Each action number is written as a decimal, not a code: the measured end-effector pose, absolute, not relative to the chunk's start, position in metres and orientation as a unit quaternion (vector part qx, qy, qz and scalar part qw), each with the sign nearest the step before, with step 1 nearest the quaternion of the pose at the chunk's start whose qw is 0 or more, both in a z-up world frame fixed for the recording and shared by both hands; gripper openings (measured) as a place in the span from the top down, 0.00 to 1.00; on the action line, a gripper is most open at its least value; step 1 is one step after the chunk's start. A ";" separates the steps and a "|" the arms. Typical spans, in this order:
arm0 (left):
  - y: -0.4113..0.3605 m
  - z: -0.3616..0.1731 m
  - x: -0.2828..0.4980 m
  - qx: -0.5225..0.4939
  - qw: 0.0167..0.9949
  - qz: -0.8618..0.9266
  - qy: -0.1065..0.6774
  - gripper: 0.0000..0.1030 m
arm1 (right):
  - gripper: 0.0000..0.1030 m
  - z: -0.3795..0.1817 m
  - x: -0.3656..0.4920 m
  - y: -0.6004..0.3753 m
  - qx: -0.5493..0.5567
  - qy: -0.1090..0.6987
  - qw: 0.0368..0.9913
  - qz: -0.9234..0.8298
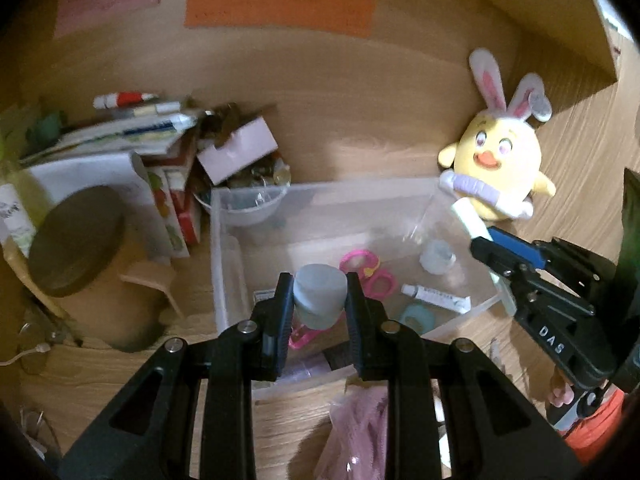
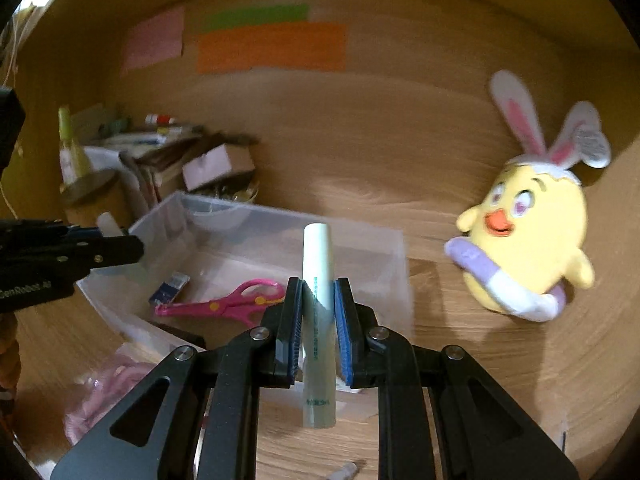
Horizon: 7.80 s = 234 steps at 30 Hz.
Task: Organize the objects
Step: 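Release the bottle and pale green tube into the clear box with both tools, then grasp the pink rope bundle with the left tool while the right tool grasps the eraser, then drop the rope bundle and eraser into the clear box with both tools, then grasp the white rope loop with the left tool while the right tool grasps the pill bottle, then release the rope loop and pill bottle into the clear box with both tools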
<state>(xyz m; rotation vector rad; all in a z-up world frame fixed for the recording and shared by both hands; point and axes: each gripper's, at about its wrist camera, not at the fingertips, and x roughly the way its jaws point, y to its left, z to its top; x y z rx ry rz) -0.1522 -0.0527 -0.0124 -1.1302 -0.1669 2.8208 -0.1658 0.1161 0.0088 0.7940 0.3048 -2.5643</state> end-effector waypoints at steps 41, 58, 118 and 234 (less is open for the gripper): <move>0.002 -0.075 -0.080 -0.463 0.072 0.884 -0.014 0.16 | 0.47 -0.042 -0.094 0.191 0.406 0.040 0.261 -0.875; 0.011 -0.090 -0.079 -0.466 0.048 0.882 0.041 0.23 | 0.47 -0.056 -0.080 0.199 0.425 0.043 0.289 -0.857; 0.010 -0.074 -0.042 -0.411 0.059 0.909 0.027 0.47 | 0.64 -0.012 -0.074 0.196 0.355 0.028 0.280 -0.891; -0.060 0.023 -0.067 -0.311 0.055 0.948 -0.041 0.90 | 0.74 0.028 -0.097 0.159 0.300 0.032 0.286 -0.910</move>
